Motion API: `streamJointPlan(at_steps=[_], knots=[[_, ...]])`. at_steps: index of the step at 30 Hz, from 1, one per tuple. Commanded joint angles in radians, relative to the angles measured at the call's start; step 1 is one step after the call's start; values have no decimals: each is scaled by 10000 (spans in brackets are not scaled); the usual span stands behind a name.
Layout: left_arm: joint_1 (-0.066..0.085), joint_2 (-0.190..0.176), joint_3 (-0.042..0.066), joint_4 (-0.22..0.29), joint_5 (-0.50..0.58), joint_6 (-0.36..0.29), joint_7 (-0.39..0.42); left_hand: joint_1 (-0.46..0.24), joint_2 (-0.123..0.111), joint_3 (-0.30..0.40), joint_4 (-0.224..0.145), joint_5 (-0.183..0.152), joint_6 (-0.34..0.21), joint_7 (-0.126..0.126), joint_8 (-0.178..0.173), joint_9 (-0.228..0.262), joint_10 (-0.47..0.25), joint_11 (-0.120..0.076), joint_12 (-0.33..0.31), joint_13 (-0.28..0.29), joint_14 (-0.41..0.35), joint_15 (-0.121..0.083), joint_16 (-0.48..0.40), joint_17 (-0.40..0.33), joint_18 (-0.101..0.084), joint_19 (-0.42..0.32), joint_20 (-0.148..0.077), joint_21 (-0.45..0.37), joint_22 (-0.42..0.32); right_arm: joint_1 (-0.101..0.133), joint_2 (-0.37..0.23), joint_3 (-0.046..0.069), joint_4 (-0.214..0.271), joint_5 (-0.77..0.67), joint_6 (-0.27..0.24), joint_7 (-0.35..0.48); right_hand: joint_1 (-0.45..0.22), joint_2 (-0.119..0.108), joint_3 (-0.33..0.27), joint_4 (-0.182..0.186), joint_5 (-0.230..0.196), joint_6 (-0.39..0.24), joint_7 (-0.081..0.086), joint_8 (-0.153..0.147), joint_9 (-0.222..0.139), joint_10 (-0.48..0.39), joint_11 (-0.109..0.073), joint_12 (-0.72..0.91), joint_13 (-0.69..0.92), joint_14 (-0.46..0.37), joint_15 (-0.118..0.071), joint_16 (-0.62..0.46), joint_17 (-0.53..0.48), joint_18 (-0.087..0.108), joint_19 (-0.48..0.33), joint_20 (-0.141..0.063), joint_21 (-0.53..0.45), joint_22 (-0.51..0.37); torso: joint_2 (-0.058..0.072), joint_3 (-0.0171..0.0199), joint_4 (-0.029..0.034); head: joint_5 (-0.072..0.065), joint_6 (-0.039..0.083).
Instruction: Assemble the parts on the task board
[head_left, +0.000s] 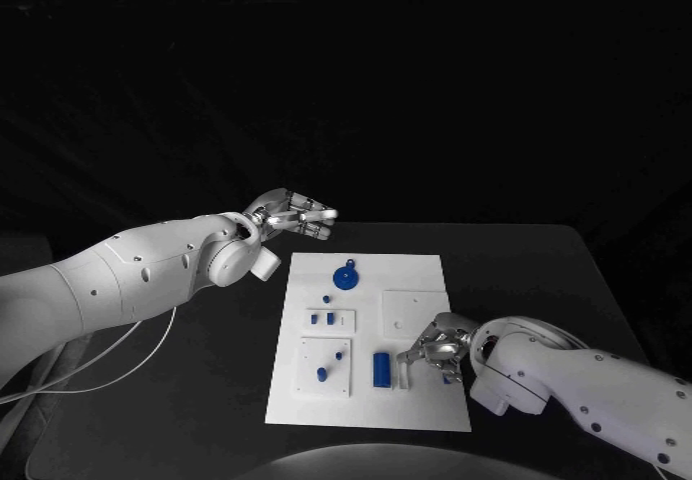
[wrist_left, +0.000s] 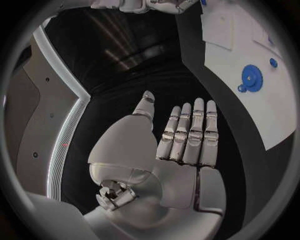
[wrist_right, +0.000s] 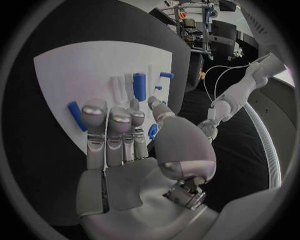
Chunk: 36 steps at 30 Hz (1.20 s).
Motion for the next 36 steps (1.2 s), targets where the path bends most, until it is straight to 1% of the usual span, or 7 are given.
streamJointPlan(at_steps=[1, 7, 15, 23, 24, 30, 36], knots=[[0, -1, 1, 25, -63, -24, 120, 34, 79, -21, -44, -27, 18, 61, 11, 1, -22, 20, -20, -1, -70, 4, -37, 14, 49, -23, 43, 36, 15, 4, -227, 267, 200, 434, -38, 481, 174, 73, -81, -50, -110, -59, 90, -22, -312, -22, 85, 38, -8, 4, 69, 21, -4, 42, 436, 54, -32, 928, 6, 18, -19, -83, 40], [-2, -62, 2, 75, -163, -291, 240, 10, 9, -8, -53, -25, 24, 125, 10, 0, 18, 61, -22, -2, 11, -13, -34, 20, 83, 66, 19, 78, 31, 18, -687, 636, 196, 162, 743, 299, 518, 317, -73, -462, -240, -81, 105, -30, -622, 229, 101, 1103, 697, 29, 108, 230, 179, 21, 424, 96, 131, 968, 15, 23, 10, -237, 148], [-2, -159, 1, 152, -109, -394, 374, 27, -3, 36, -95, -24, 76, 119, 10, 0, 118, 37, -22, -2, 45, -26, -34, 18, 75, 69, 15, 69, 24, 49, -1205, 740, 11, -779, 1620, -306, 452, 247, 178, -429, -889, -105, 133, -29, -694, 210, 117, 1188, 816, 21, 131, 287, 237, -6, 382, 106, 140, 949, 15, 21, 0, -287, 146], [-3, -186, 1, 185, -115, -362, 418, -39, -33, 3, -80, -28, 79, 128, 6, -2, 121, 38, -25, -2, 46, -27, -34, 17, 67, 72, 11, 65, 23, -46, -1381, 750, 31, -1369, 2242, -1146, 315, 72, 370, -116, -1136, -221, 227, -26, -1269, 172, 177, 1114, 792, 25, 191, 298, 246, -9, 337, 163, 149, 940, 5, -2, 13, -332, 150], [-3, -184, 1, 186, -115, -353, 424, -69, -53, -22, -64, -28, 76, 127, 7, -2, 122, 38, -24, -2, 45, -26, -34, 17, 66, 71, 11, 64, 22, -70, -1364, 748, 13, -1403, 2265, -1218, 365, -46, 558, 34, -1180, -167, 226, -2, -1687, 166, 204, 1136, 804, 17, 201, 297, 247, 9, 322, 194, 160, 939, 6, -4, 20, -338, 160], [-4, -167, 1, 193, -121, -333, 394, -123, -141, -124, -9, -45, 64, 129, 8, -1, 115, 39, -26, -3, 28, -24, -36, 8, 48, 60, 6, 49, 17, -215, -1097, 667, -203, -1649, 2188, -1408, 268, -108, 510, 190, -1337, -163, 247, -25, -1758, 176, 197, 1141, 801, 28, 211, 331, 273, 2, 331, 187, 182, 939, 13, -7, 50, -374, 269], [-5, -165, 1, 215, -138, -310, 355, -150, -373, -155, 97, -56, 41, 120, 5, -4, 103, 45, -29, -4, -79, -4, -33, -2, -16, -34, 5, 6, 4, -338, -747, 462, -566, -2063, 2157, -1455, 304, -337, 646, 573, -1683, -152, 256, -20, -1789, 179, 202, 1140, 796, 27, 214, 337, 277, 5, 333, 190, 184, 936, 17, -1, 82, -331, 184]])
